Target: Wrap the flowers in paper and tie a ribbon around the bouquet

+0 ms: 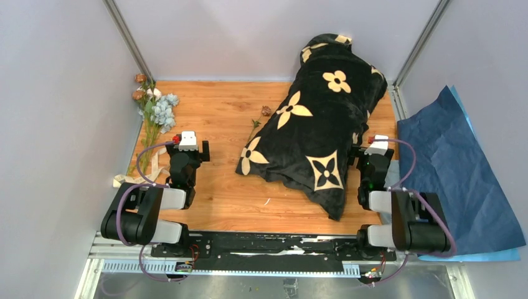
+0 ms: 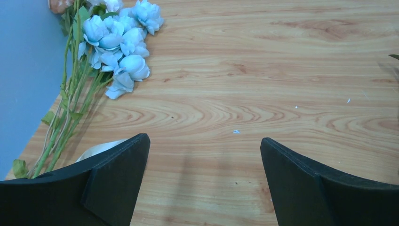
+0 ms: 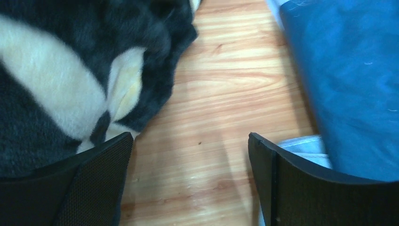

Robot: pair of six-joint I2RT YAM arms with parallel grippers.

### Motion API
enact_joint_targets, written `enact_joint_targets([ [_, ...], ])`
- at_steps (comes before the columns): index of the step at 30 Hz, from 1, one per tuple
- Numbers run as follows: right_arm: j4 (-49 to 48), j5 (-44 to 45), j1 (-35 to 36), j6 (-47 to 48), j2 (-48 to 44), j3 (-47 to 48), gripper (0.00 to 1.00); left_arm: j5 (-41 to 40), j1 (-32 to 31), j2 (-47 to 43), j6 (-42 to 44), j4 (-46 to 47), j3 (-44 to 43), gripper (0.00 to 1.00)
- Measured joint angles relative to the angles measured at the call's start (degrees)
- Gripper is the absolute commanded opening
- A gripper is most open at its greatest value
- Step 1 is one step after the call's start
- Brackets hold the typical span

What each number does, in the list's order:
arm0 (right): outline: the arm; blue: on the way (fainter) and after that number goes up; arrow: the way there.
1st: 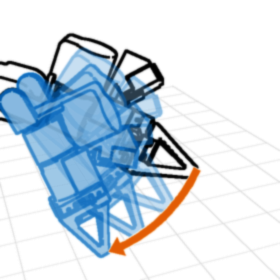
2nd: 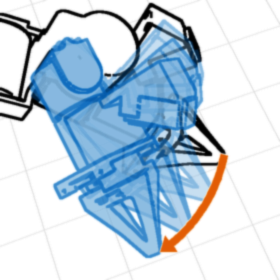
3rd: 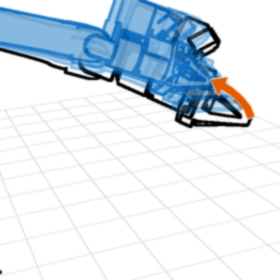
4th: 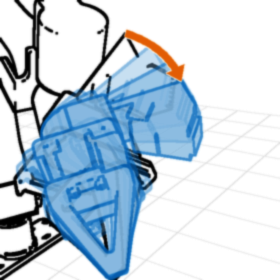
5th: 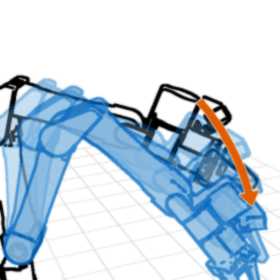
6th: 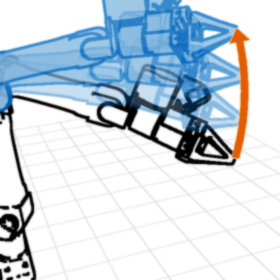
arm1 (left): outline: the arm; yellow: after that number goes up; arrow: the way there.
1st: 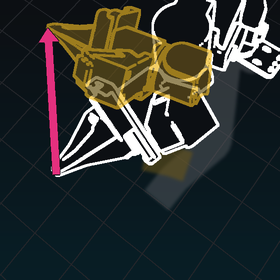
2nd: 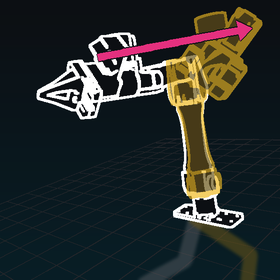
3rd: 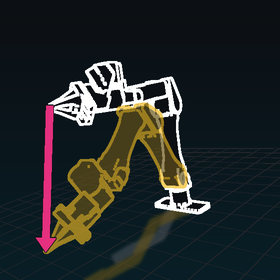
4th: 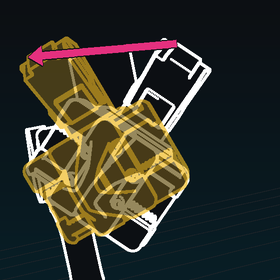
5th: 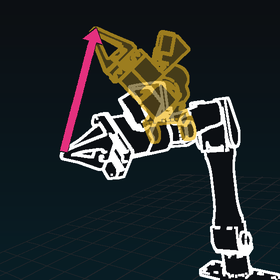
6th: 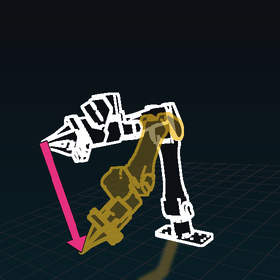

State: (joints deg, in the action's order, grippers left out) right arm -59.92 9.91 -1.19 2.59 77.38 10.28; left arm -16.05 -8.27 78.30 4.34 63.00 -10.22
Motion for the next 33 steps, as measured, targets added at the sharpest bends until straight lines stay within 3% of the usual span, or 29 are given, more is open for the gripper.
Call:
enact_joint_targets([
  [4, 11.0, 6.3, -0.2, -3.7, -11.7, 1.7, 0.97, 0.2, 0.0, 0.0, 0.0, 0.0, 0.0, 1.00],
  [8, 28.6, 9.0, -2.2, -11.5, -23.3, 12.9, 0.67, 3.4, 1.5, -1.0, 0.0, -3.1, -0.7, 1.00],
  [10, 36.3, 7.9, -2.9, -14.1, -25.2, 21.4, 0.48, 6.2, 2.8, -4.2, 0.3, -12.5, -4.3, 1.00],
  [12, 43.9, 4.7, -3.1, -16.4, -24.4, 30.9, 0.22, 9.1, 3.7, -7.6, 2.1, -24.9, -12.1, 1.00],
  [16, 56.6, -1.0, 1.0, -19.3, -16.9, 48.8, 0.03, 13.4, 4.0, -10.9, 8.4, -47.4, -32.4, 1.00],
  [19, 64.3, -0.9, 15.1, -18.2, -6.4, 62.3, 0.00, 17.2, 4.0, -12.1, 14.3, -67.7, -48.2, 1.00],
  [23, 71.3, -2.3, 32.2, -17.2, 11.4, 77.7, 0.00, 20.0, 4.0, -13.9, 18.9, -85.8, -58.0, 1.00],
  [28, 75.0, -7.6, 43.0, -18.4, 31.8, 89.4, 0.00, 20.3, 4.0, -17.0, 20.7, -98.6, -55.8, 1.00],
  [33, 80.8, -9.9, 46.3, -19.5, 50.2, 102.5, 0.00, 19.3, 4.0, -17.7, 21.1, -103.9, -52.4, 1.00],
])
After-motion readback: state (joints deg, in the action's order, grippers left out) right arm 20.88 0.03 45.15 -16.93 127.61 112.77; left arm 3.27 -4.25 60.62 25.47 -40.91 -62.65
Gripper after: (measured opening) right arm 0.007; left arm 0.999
